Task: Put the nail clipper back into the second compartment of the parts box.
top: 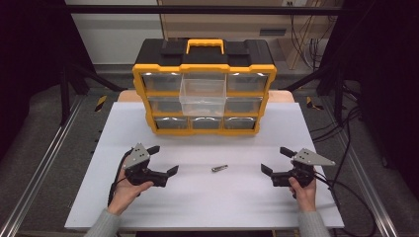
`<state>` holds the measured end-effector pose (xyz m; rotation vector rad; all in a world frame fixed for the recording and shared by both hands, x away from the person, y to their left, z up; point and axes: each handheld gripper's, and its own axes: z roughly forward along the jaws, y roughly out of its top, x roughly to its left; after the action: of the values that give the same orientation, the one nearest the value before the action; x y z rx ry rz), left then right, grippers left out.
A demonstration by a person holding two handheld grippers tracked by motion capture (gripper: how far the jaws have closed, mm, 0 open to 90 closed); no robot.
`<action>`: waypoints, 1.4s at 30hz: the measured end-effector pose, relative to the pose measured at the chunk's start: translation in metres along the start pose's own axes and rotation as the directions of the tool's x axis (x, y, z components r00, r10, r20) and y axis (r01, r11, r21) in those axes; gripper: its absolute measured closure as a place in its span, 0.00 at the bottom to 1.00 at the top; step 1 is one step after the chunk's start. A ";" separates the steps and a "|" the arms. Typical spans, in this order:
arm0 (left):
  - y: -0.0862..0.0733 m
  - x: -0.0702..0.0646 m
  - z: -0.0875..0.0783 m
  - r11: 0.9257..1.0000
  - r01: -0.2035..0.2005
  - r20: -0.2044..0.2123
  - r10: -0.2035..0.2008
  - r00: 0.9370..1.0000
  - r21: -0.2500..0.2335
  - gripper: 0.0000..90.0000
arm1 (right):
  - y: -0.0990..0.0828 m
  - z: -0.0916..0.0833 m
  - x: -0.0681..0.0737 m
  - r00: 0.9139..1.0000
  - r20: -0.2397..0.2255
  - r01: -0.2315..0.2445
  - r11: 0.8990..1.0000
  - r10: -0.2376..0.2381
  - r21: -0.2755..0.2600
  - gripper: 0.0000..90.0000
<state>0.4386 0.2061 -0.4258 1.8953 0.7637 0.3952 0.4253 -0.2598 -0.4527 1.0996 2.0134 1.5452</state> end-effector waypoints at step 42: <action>0.025 -0.044 0.086 0.990 -0.065 0.122 0.049 0.991 0.128 0.03 | -0.001 0.002 0.000 1.000 0.000 -0.002 1.000 0.002 0.009 0.01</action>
<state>0.4636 0.1107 -0.4380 2.0483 0.6711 0.2702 0.4260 -0.2590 -0.4542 1.1059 2.0212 1.5385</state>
